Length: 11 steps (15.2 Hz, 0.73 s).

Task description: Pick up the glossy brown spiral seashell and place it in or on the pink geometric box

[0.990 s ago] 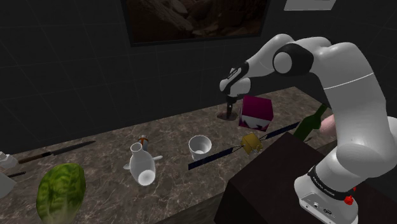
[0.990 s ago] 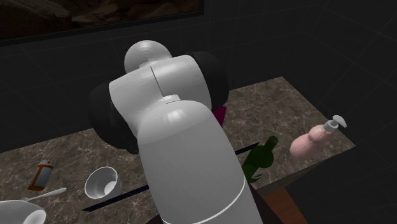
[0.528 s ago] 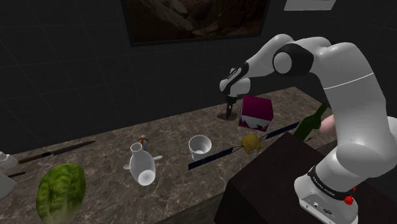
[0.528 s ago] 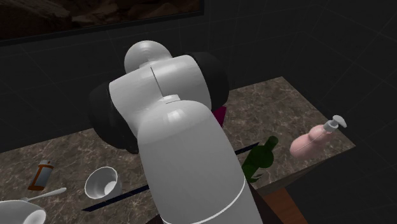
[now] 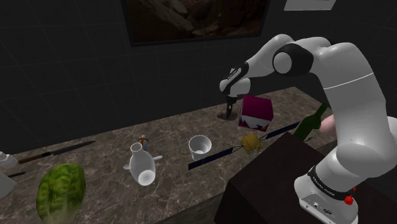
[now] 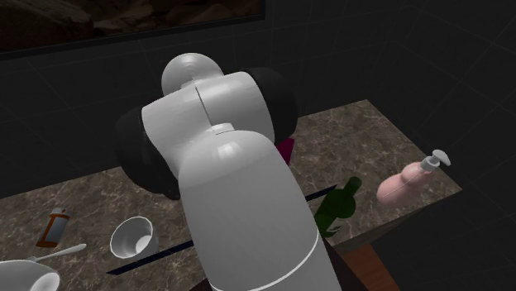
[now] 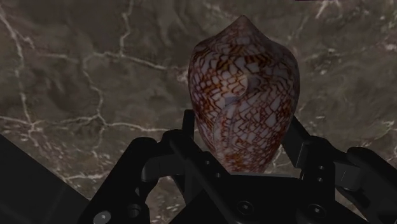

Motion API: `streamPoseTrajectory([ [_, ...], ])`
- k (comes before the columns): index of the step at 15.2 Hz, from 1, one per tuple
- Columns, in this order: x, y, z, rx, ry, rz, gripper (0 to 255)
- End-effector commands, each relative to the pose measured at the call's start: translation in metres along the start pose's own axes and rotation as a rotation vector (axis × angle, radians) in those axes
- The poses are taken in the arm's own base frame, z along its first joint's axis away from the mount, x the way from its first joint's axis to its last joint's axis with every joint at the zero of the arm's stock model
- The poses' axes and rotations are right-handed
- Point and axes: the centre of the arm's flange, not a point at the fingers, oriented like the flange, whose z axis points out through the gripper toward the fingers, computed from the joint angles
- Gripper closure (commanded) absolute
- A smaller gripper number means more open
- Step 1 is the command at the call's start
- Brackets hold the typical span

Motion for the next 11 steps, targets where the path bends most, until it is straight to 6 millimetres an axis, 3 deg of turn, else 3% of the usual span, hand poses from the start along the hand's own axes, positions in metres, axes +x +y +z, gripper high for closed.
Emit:
streamPoseTrajectory([
  [1, 0.000, 0.000, 0.000, 0.001, 0.000, -0.001, 255],
  [11, 0.000, -0.007, -0.052, 0.001, 0.000, -0.001, 255],
])
